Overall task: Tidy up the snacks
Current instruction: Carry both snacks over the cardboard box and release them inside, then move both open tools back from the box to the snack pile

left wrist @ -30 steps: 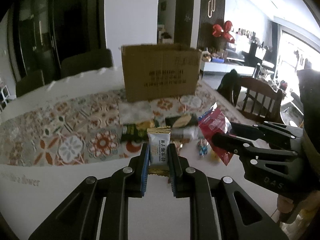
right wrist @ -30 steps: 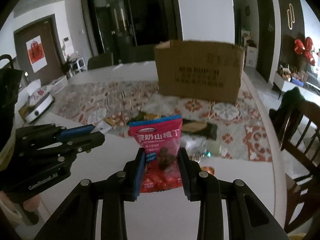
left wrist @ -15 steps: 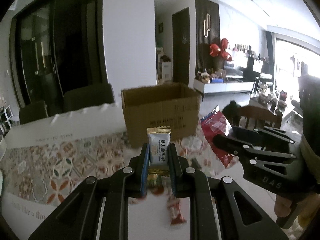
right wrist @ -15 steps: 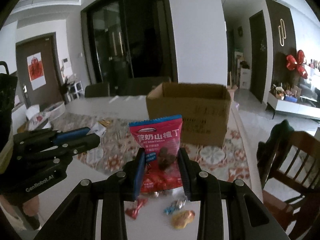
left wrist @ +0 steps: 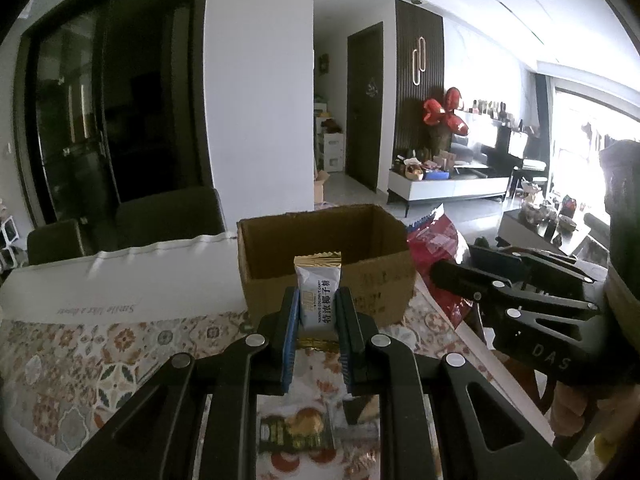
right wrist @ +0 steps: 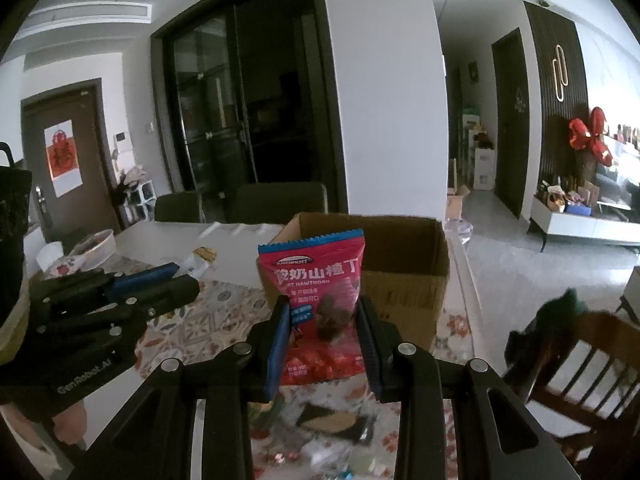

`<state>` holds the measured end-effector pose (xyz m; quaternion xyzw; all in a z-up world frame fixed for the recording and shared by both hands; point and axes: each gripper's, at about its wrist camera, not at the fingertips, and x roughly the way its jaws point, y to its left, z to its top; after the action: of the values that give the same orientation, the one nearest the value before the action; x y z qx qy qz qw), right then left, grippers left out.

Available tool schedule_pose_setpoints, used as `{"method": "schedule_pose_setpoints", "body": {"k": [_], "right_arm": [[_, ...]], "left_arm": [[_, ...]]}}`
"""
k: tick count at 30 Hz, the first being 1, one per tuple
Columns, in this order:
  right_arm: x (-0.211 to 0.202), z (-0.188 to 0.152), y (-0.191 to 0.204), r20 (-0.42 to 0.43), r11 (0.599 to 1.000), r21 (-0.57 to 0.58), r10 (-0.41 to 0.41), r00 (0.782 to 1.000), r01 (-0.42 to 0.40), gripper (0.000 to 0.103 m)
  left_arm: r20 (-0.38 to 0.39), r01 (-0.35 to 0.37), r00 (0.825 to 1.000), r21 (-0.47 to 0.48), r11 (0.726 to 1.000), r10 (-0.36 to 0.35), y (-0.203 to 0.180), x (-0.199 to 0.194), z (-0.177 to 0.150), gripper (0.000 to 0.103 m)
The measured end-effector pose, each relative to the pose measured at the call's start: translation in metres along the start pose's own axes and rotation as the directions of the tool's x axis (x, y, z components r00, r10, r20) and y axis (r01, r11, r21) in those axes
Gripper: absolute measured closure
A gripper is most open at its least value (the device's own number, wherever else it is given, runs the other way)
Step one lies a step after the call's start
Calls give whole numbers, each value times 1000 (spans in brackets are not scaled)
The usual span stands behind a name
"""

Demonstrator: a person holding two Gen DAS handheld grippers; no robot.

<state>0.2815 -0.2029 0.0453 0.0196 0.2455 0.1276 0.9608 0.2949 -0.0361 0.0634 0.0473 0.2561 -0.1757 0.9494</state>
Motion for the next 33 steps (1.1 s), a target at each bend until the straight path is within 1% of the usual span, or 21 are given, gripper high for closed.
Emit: {"method": "schedule_pose_setpoints", "body": {"k": [6,10,16,21,24,26,27,29,30,31,32,33], "right_arm": [[27,25,-15,-21,1000,-6,-16,1000,16,69],[48,44,-29,-52,1000,6,-21,998,22,69],[76,62,-47,-105,999,38,-13,994,17,69],[96,69,-57,-146,998,47,-23,989,30,69],[109,73,-61,-171,998,49,-42,984,51,69],[118,75,-65,-188,996,58,-50,981,61,69],[121,75,-66,-193,996,59,-61,979,73,69],[124,75,-67,-194,994,44,-89,977,100,69],[127,74,-67,-199,994,33,-99,975,107,68],[129,74,-67,-209,993,26,-110,972,118,66],[129,73,-65,-216,990,19,-129,968,136,55],[129,72,-64,-212,988,14,-145,966,152,51]], "left_arm": [[-27,4,1000,0,1000,-4,5,30,29,84],[-61,11,998,0,1000,-11,6,53,47,84],[-114,14,993,0,1000,-14,7,85,70,84],[-180,-3,984,-16,1000,0,11,112,80,84],[-212,-15,977,-34,999,8,13,126,84,84],[-240,-12,971,-54,998,-1,17,136,85,84],[-254,-19,967,-68,998,1,19,142,86,81],[-265,-46,964,-69,997,27,24,148,89,69],[-262,-61,964,-68,996,41,26,148,89,57],[-256,-70,965,-69,995,51,27,148,88,54],[-250,-82,966,-71,994,62,29,147,87,54],[-247,-90,966,-69,994,70,32,145,85,54]]}}
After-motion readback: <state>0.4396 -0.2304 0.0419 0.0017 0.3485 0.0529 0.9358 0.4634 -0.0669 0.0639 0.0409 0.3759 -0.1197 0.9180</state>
